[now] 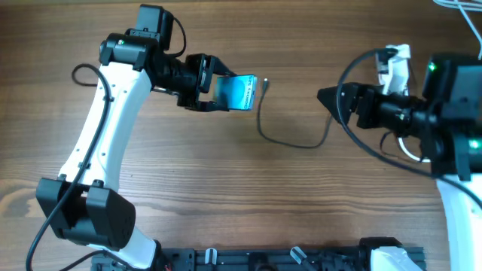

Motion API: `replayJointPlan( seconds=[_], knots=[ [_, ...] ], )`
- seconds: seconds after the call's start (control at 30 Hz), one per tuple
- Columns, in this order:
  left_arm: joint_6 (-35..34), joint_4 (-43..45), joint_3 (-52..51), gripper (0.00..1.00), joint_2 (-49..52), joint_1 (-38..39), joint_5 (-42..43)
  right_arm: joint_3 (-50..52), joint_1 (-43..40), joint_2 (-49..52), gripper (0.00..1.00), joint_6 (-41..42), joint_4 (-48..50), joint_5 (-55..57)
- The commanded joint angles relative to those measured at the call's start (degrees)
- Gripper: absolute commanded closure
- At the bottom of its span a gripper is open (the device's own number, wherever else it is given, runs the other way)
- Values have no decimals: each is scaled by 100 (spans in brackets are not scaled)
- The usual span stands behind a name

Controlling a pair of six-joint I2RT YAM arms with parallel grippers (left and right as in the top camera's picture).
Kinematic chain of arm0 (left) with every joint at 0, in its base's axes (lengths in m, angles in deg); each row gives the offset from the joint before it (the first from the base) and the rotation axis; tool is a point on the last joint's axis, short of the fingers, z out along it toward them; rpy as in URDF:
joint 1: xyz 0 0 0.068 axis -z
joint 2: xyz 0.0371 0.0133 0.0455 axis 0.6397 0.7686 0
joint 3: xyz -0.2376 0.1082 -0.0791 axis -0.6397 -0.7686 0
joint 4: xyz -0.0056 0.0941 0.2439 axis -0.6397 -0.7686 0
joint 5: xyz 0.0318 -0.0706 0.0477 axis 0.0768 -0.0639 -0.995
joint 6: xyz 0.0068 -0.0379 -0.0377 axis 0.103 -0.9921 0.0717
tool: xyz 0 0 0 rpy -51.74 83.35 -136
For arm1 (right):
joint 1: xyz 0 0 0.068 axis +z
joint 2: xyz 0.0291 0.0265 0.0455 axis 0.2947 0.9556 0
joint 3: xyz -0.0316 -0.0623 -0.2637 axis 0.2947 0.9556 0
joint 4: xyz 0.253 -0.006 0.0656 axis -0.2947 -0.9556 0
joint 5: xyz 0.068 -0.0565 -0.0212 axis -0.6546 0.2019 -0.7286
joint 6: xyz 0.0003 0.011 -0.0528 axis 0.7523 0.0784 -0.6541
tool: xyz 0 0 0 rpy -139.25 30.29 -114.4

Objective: Plug charger to phone and switch on socket
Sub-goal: 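Move right gripper to the phone and grasp its edge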

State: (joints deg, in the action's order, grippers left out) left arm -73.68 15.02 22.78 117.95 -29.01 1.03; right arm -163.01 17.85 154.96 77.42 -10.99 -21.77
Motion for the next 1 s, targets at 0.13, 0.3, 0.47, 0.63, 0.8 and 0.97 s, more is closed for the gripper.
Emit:
replayJointPlan(
  seconds=[0.13,0.3,0.47,0.63,0.8,0.97],
  knots=[
    [-503,-326,133,96,-136,-13,-2846,599,247,828,7,140,695,-745],
    [-503,-483,133,96,-131,-13,-3213,992,1062,1340,7,979,2039,-907],
    [-501,-656,133,96,-118,-11,-3289,997,1993,1998,8,2017,3344,-680],
    [-498,-695,133,96,-118,-13,-3289,997,2697,2621,10,2900,4339,-396],
    [-496,-697,133,96,-118,-13,-3289,997,3141,3080,15,3458,5034,-251],
    [-494,-717,133,96,-118,-13,-3289,997,3348,3495,31,4157,5685,-256]
  ],
)
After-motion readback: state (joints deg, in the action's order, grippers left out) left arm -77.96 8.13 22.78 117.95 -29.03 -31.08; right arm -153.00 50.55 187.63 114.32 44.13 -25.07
